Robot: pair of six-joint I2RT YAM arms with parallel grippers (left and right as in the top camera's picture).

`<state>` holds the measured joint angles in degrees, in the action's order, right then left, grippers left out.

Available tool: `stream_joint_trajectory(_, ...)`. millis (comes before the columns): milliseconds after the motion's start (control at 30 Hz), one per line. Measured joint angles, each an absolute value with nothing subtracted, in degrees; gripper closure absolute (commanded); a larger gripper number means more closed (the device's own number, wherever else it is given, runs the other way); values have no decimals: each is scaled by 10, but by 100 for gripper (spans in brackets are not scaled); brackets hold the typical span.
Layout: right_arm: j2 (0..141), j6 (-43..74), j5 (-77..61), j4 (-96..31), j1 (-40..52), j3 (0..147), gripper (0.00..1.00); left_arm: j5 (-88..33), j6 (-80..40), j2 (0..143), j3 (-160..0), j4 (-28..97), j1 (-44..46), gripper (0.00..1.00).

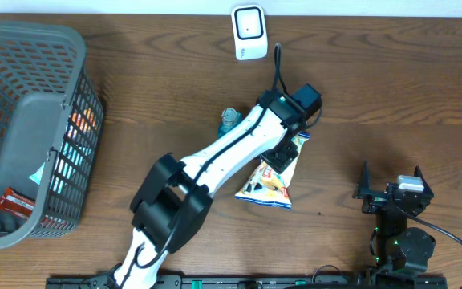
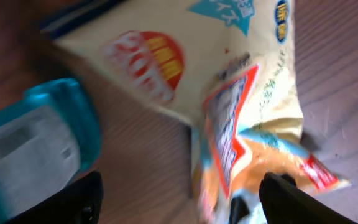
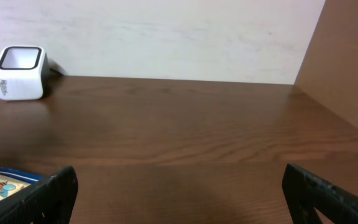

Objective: Scan the item barcode
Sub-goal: 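Grasp the white snack bag and place it beside the bottle, then reach the left gripper into the basket and grasp the mint-green pouch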

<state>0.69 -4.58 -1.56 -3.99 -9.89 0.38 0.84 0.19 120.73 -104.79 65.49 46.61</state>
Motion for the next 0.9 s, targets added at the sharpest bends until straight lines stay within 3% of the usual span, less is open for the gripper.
stream_joint_trajectory(400,7,-46,-16,-40,-99,4,1,51,0,926,-1048,634,464,20)
stream_joint_trajectory(533,7,-46,-16,-40,-99,4,1,119,-13,820,-1048,615,440,9)
stream_joint_trajectory(667,7,-46,-16,-40,-99,4,1,210,-58,732,-1048,610,342,0)
stream_joint_trajectory(900,7,-46,-16,-40,-99,4,1,275,-225,661,-1048,642,46,2)
